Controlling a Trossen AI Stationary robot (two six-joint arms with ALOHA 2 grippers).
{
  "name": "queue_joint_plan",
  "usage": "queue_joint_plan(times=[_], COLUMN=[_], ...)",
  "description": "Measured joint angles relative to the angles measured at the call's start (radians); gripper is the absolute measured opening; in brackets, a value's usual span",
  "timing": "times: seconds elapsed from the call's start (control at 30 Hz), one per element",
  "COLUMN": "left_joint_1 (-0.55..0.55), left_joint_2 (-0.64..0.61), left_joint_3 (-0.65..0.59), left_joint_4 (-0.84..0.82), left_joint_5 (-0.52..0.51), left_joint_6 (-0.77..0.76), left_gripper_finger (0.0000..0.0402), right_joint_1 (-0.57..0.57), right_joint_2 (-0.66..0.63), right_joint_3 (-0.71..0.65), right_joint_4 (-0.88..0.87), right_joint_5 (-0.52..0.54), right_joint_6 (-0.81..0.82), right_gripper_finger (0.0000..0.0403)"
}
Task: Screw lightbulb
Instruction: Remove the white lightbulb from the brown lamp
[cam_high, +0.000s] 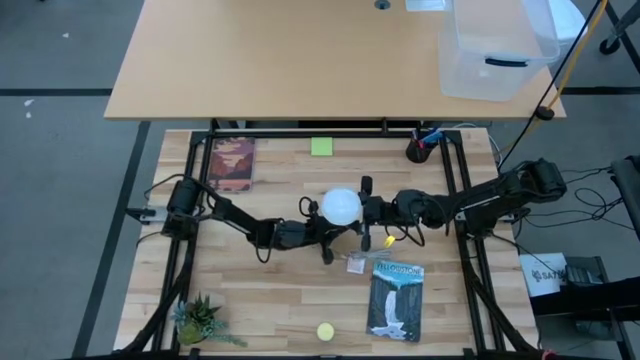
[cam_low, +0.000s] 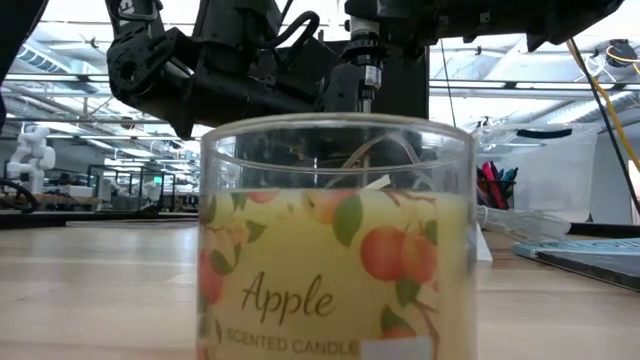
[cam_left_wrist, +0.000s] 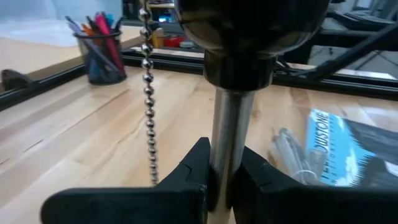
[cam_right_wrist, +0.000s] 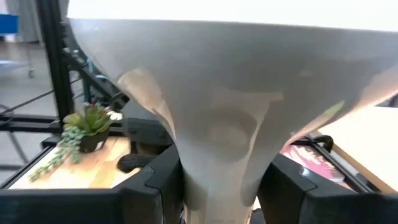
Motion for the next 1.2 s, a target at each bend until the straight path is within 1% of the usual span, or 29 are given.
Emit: queue_joint_plan(times=[0.2,0.3,0.4,0.5,0.6,0.7,0.87,1.0,1.07,1.2], left_joint_1=[0.002,0.005,0.005,0.005,0.004,0.004,0.002,-0.002,-0.002,0.0], left_joint_2=[-0.001,-0.001,-0.001,0.0,0.0,0.0,0.001,0.002,0.002,0.003], left_joint_3=[0.002,0.002,0.001,0.001,0.0,0.0,0.0,0.0,0.0,-0.001], left_joint_4=[-0.017,-0.024,-0.025,-0.027,-0.028,-0.028,-0.028,-0.027,-0.024,-0.028], left_joint_5=[0.093,0.146,0.155,0.156,0.153,0.146,0.114,0.032,-0.016,-0.147], left_joint_6=[0.009,0.018,0.017,0.017,0.01,-0.001,-0.015,-0.038,-0.057,-0.085], left_gripper_finger=[0.0031,0.0031,0.0031,0.0031,0.0031,0.0031,0.0031,0.0031,0.0031,0.0031], right_joint_1=[-0.006,-0.012,-0.015,-0.01,-0.008,-0.007,-0.006,-0.006,-0.003,0.023], right_joint_2=[-0.054,-0.074,-0.083,-0.088,-0.104,-0.137,-0.223,-0.289,-0.302,-0.304], right_joint_3=[0.002,0.002,0.001,0.0,-0.001,-0.001,-0.001,-0.001,-0.001,-0.001], right_joint_4=[-0.105,-0.14,-0.149,-0.148,-0.163,-0.217,-0.326,-0.389,-0.418,-0.46], right_joint_5=[-0.07,-0.114,-0.121,-0.117,-0.116,-0.118,-0.121,-0.101,-0.059,0.079], right_joint_6=[-0.045,-0.062,-0.061,-0.061,-0.045,-0.038,-0.047,-0.048,-0.045,-0.044], right_gripper_finger=[0.0172,0.0173,0.0173,0.0181,0.0201,0.0227,0.0255,0.026,0.0258,0.0252])
